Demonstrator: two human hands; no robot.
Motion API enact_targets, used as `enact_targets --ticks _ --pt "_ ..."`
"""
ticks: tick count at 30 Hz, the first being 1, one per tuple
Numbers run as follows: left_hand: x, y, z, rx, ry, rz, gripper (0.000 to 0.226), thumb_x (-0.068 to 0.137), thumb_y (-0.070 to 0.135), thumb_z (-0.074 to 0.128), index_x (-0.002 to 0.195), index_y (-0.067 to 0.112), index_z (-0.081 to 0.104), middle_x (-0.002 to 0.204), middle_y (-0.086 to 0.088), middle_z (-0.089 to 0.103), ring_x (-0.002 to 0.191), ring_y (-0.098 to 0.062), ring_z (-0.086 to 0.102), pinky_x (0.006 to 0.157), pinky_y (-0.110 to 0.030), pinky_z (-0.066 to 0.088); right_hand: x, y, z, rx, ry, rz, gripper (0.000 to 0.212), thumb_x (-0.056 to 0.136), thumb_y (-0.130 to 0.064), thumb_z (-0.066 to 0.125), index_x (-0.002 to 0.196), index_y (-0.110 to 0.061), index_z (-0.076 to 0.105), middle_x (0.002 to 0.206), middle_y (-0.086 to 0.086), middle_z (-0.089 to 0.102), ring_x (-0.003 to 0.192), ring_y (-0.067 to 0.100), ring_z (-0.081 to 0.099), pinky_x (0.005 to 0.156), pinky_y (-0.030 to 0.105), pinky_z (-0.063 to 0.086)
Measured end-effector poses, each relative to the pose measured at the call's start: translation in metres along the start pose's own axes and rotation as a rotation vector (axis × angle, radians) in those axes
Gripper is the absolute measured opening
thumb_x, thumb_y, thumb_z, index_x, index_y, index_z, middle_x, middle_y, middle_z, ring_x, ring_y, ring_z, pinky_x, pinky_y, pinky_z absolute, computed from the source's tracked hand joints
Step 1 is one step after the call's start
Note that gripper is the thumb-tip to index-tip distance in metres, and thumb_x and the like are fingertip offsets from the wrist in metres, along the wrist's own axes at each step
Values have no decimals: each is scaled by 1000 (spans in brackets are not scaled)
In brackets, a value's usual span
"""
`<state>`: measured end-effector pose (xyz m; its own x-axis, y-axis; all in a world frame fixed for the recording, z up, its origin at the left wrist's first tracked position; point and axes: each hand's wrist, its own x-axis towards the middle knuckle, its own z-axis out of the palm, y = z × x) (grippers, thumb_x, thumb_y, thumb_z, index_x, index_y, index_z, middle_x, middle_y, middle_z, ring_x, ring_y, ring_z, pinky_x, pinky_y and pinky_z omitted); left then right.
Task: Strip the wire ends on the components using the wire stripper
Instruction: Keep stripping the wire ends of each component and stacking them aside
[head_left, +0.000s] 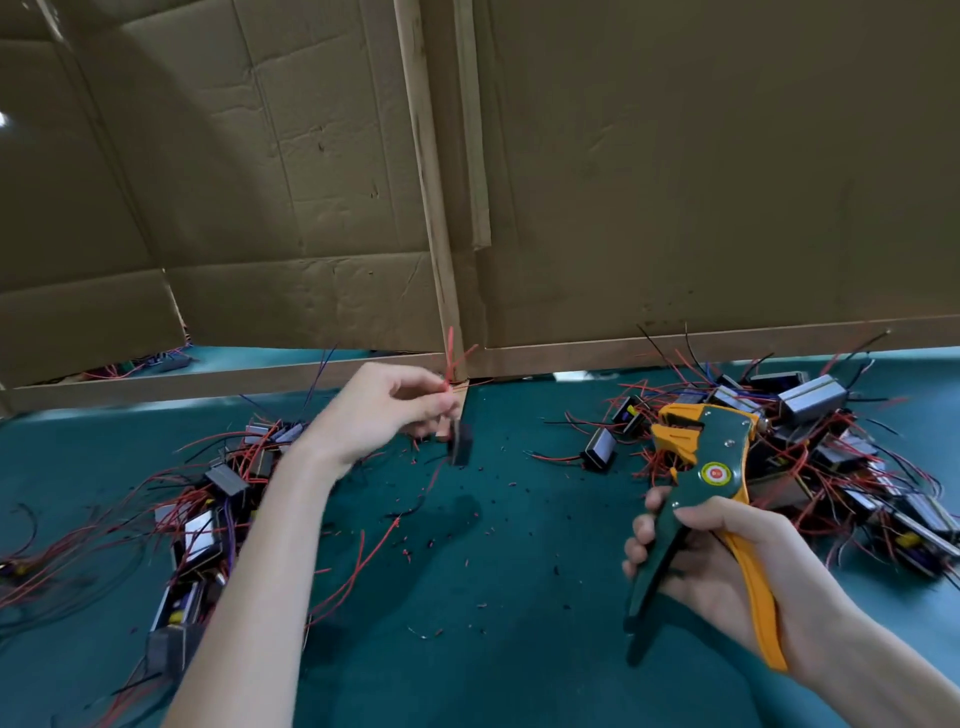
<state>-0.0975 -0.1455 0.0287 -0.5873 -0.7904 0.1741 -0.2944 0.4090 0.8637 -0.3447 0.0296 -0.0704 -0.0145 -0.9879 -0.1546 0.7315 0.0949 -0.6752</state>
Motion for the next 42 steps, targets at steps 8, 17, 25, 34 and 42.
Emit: enact_targets --ticks 8,17,25,34,42 --pt "2 17 55 310 -618 -122 63 72 -28 26 102 3 73 98 -13 74 86 -10 69 83 -22 55 -8 -5 6 -28 -38 -45 39 49 -11 83 84 -2 68 79 21 57 69 37 59 67 49 56" --pt "3 24 52 667 -508 -219 29 88 2 50 99 22 67 100 7 68 97 -11 63 91 -28 51 -13 -4 13 -9 -10 -46 24 61 -7 68 85 -1 64 78 20 57 68 36 59 67 46 57" --pt "4 -1 107 663 -655 -13 34 74 18 79 106 22 68 92 8 62 86 -11 56 83 -30 50 -10 -6 10 -15 0 -54 25 56 -7 73 80 -3 68 77 20 57 68 35 60 66 47 57" --pt "7 -2 97 -216 -270 42 15 92 11 62 105 18 62 95 -10 57 79 -25 71 71 -32 58 -11 -6 9 -76 -35 -74 49 40 -13 90 83 -2 68 78 22 58 69 37 60 67 49 56" --pt "-1 26 96 -214 -234 189 21 96 25 52 84 26 70 75 13 65 66 -3 59 54 -20 49 -11 -2 8 -248 -191 -28 36 63 -21 84 91 -5 67 80 24 60 73 39 60 73 50 53"
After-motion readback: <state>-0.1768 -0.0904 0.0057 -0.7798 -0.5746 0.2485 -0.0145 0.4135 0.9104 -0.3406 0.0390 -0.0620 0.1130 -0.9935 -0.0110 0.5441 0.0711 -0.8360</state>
